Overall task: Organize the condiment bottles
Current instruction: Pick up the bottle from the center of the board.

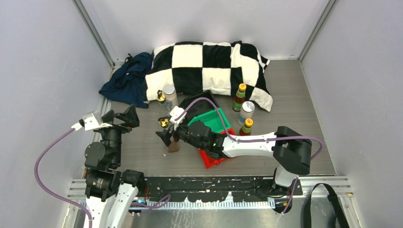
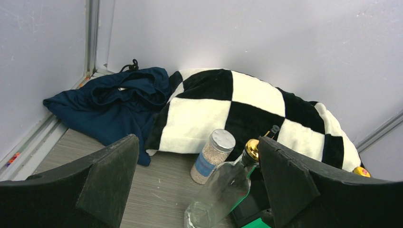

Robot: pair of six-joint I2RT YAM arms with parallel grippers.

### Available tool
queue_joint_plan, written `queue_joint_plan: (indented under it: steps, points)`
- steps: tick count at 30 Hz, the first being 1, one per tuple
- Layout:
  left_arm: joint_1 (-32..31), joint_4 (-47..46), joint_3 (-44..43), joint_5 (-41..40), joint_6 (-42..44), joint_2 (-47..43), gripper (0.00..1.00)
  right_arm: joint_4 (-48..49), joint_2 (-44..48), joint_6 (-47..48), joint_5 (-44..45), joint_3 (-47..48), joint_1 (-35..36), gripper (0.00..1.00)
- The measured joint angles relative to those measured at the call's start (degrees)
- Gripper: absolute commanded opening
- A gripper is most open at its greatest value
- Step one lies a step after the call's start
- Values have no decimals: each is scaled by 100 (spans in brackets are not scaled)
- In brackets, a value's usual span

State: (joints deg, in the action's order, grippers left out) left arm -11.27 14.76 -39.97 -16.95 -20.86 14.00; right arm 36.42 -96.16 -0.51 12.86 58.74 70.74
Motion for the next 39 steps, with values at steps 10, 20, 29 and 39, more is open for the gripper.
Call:
queue_joint_plan:
  steps: [10, 20, 29, 39]
  points:
    - [0, 0, 2, 2, -9, 0, 96, 2, -68, -153, 114, 170, 0, 75]
    - [0, 0, 2, 2, -26, 0, 96, -50, -74, -225, 435, 254, 15, 66]
    - [0, 0, 2, 2, -127, 0, 96, -227, -74, -227, 597, 267, 85, 49]
    - [0, 0, 2, 2, -149, 0, 96, -529, -74, -181, 671, 398, 94, 2]
